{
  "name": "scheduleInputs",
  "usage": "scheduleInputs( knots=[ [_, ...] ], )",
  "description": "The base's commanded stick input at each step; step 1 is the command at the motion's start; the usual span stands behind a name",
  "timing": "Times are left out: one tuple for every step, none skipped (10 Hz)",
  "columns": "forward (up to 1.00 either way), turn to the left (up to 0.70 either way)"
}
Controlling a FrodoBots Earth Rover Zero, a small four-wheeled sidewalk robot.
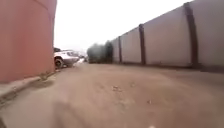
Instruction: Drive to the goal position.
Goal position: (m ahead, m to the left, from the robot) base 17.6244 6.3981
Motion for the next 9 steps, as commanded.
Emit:
scheduleInputs(
  knots=[
    [0.70, 0.00],
    [0.70, 0.00],
    [0.70, 0.00],
    [0.70, 0.00],
    [0.70, 0.00],
    [0.70, 0.00],
    [0.70, 0.00],
    [0.70, 0.00],
    [0.70, 0.00]
  ],
)
